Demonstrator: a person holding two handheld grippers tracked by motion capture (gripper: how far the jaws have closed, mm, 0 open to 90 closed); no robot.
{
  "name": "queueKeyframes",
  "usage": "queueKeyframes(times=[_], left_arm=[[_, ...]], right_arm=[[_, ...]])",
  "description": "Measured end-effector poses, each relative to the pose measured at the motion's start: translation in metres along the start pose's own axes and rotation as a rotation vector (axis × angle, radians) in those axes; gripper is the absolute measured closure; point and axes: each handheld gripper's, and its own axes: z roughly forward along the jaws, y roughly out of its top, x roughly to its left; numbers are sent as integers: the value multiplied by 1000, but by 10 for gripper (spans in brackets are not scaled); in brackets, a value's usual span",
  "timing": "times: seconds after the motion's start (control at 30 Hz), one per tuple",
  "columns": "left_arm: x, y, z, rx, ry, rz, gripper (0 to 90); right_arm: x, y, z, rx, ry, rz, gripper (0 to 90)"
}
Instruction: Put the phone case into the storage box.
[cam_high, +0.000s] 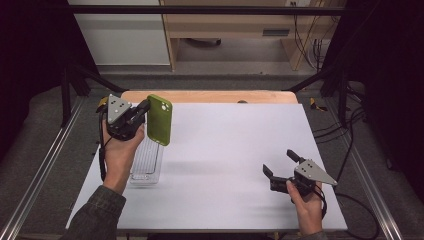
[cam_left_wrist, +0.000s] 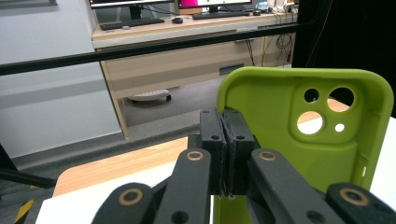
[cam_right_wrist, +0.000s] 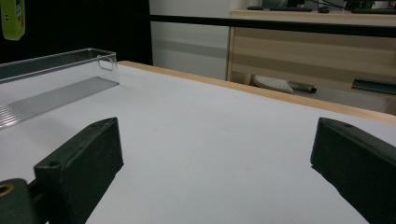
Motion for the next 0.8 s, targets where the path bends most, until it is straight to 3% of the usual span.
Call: queueKeyframes(times=[0.8], left_arm=[[21, -1, 1, 2, 65, -13, 876]], right_arm=[[2, -2, 0, -17, 11, -8, 27]])
